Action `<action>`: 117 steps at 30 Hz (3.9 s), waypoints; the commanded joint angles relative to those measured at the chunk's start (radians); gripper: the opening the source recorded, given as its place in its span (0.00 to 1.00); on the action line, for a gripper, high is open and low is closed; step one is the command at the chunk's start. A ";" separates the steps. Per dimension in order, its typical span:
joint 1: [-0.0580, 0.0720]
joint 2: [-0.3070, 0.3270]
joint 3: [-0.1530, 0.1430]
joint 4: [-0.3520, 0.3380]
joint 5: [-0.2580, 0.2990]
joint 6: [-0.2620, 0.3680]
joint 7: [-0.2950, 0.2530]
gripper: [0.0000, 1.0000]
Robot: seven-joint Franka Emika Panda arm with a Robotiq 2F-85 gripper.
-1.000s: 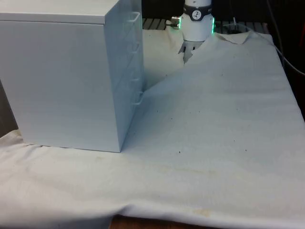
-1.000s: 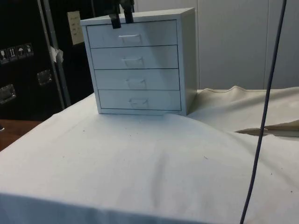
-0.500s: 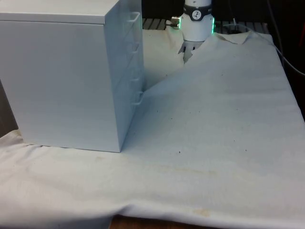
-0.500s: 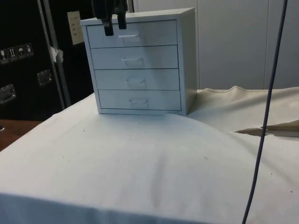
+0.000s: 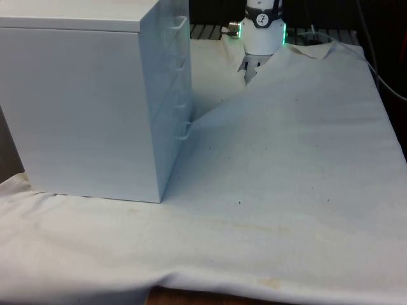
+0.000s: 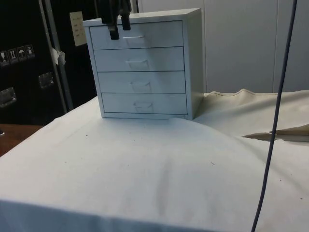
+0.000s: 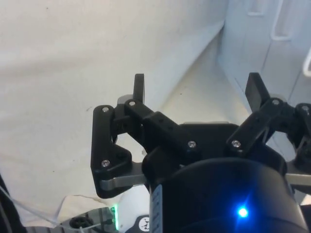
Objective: Open the drawer, then close it.
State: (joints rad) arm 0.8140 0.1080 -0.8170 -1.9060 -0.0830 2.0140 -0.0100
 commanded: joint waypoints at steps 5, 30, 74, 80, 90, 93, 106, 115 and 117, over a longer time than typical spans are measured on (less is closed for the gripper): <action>0.000 0.014 -0.003 0.002 -0.036 0.007 0.008 1.00; 0.003 0.062 -0.003 -0.002 -0.177 0.026 0.071 1.00; -0.001 0.155 -0.048 -0.032 -0.274 0.142 0.144 0.84; 0.000 0.155 -0.049 -0.036 -0.281 0.149 0.151 0.51; 0.000 0.154 -0.050 -0.039 -0.282 0.152 0.152 0.00; -0.001 0.156 -0.051 -0.033 -0.282 0.142 0.150 0.00; 0.014 0.162 -0.039 -0.025 -0.312 0.123 0.187 0.00; 0.023 0.163 -0.011 -0.017 -0.362 0.095 0.243 0.00; 0.024 0.163 -0.003 -0.015 -0.371 0.088 0.255 0.00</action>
State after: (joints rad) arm 0.8300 0.2660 -0.8230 -1.9280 -0.4430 2.1140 0.2320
